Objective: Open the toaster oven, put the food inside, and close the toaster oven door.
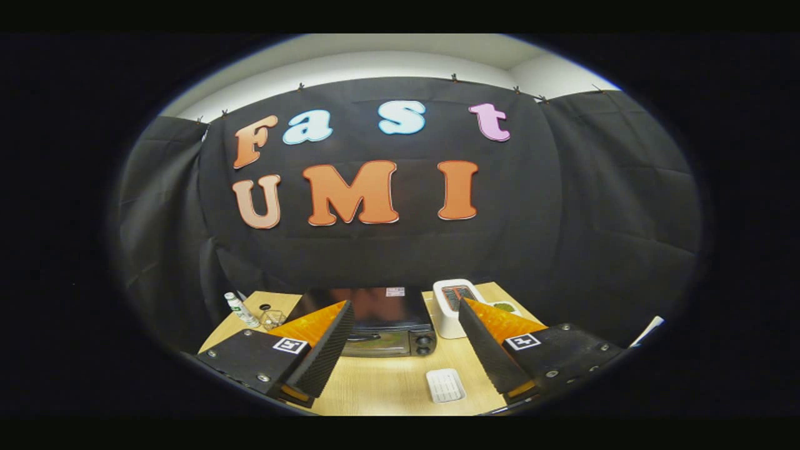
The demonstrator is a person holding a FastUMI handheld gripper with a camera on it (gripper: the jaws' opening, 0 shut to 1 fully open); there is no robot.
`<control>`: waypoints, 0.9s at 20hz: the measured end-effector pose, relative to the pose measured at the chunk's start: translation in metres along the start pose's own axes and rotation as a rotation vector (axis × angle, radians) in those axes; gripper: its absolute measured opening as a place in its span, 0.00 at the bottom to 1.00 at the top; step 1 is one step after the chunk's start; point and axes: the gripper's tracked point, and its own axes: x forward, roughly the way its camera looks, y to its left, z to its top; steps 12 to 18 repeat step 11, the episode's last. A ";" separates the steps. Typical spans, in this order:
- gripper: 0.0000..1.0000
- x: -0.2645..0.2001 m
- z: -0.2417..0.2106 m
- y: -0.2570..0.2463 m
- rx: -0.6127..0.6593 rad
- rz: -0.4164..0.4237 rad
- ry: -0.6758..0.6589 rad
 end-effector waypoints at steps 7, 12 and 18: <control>0.99 -0.012 0.016 -0.013 0.012 -0.030 -0.061; 0.99 -0.017 0.020 -0.019 0.029 -0.044 -0.081; 0.99 -0.017 0.020 -0.019 0.029 -0.044 -0.081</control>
